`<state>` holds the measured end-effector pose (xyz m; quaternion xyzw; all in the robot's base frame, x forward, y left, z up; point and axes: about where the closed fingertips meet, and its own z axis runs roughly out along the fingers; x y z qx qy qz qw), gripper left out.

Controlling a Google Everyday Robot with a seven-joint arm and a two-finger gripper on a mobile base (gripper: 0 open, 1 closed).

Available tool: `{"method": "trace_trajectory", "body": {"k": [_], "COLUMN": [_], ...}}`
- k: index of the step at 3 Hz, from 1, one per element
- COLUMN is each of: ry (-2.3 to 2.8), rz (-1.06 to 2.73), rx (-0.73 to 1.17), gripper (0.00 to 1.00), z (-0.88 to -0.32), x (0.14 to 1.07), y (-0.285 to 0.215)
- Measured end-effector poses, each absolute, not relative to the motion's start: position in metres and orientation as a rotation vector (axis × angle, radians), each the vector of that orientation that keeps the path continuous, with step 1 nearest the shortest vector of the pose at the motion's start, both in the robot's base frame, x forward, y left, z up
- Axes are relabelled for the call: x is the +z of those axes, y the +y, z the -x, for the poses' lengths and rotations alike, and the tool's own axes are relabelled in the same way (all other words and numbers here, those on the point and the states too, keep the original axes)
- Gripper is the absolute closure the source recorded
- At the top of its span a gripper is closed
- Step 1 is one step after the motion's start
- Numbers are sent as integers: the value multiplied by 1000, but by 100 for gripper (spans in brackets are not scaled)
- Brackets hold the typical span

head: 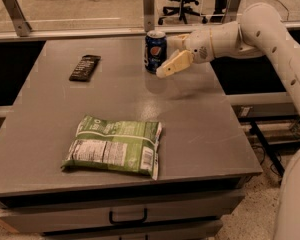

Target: Knock pepsi can over

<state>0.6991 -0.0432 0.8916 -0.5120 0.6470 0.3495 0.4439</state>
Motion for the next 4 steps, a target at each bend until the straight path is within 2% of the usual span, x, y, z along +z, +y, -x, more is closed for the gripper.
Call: {"method": "trace_trajectory", "body": {"k": [2,4], "ry": [1346,1277], "rz": [1362,1410], "rx": [1017,1096], "gripper": [0,0], "z": [-647,-614], "x": [973,1001], "y": [-12,-11]}}
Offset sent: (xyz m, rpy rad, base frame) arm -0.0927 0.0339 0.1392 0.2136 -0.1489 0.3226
